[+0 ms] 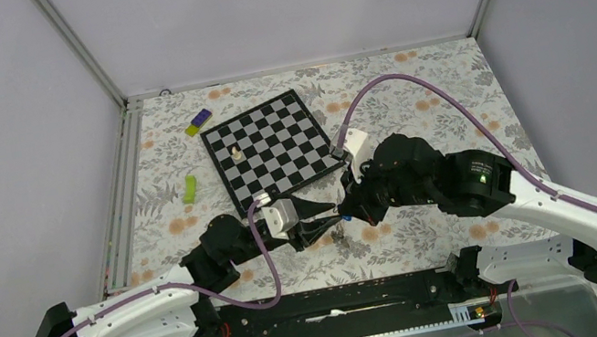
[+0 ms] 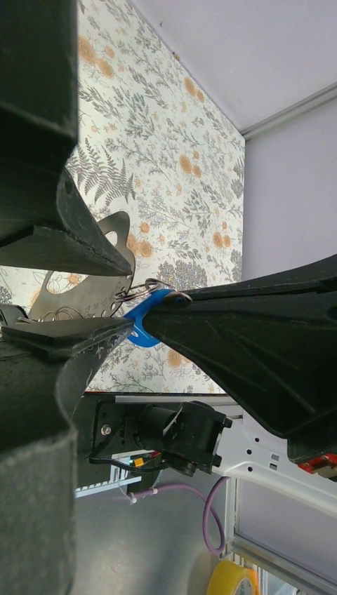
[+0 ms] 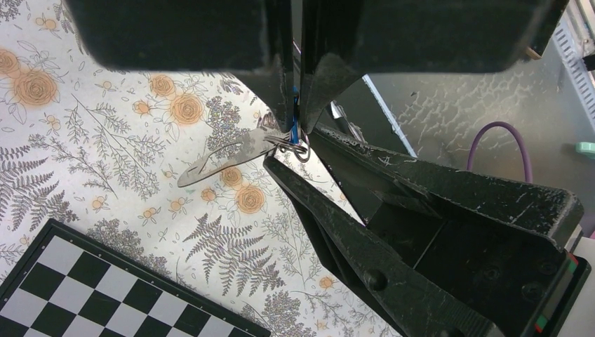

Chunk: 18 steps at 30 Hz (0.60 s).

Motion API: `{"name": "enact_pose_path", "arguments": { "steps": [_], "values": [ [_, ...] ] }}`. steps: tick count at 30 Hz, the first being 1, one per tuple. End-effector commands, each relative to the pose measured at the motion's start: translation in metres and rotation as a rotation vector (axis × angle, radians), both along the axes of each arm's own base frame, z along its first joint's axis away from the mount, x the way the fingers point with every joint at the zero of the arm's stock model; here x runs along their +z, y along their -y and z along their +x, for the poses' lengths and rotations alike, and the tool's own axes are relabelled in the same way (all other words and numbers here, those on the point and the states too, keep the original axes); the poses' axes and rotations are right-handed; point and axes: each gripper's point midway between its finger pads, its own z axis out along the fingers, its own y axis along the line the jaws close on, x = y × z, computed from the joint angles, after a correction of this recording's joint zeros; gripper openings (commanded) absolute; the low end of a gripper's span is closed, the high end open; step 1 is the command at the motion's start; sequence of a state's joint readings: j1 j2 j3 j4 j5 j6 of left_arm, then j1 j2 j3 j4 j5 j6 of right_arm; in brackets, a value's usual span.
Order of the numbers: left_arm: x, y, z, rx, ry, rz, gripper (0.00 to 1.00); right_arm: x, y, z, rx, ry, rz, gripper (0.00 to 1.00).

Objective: Remove the keys from the keyring

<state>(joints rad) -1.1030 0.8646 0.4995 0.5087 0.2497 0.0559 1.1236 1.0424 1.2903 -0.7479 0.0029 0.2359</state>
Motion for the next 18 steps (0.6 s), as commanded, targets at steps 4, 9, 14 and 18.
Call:
{"name": "enact_pose_path", "arguments": {
  "steps": [4,9,14,18],
  "values": [
    [0.0419,-0.0097,0.0162,0.1,0.062,-0.106,0.32,0.0049,-0.0082,-0.0173,0.096,-0.04,0.046,0.0],
    [0.0429,-0.0117,0.0181,0.115,0.063,-0.112,0.34,0.0024,-0.0089,-0.0192,0.108,-0.046,0.037,0.0],
    [0.0417,-0.0125,0.0195,0.124,0.062,-0.112,0.35,0.0015,-0.0093,-0.0206,0.115,-0.053,0.036,0.0],
    [0.0418,-0.0124,0.0207,0.13,0.061,-0.113,0.35,0.0012,-0.0099,-0.022,0.122,-0.058,0.036,0.0]
  ]
}}
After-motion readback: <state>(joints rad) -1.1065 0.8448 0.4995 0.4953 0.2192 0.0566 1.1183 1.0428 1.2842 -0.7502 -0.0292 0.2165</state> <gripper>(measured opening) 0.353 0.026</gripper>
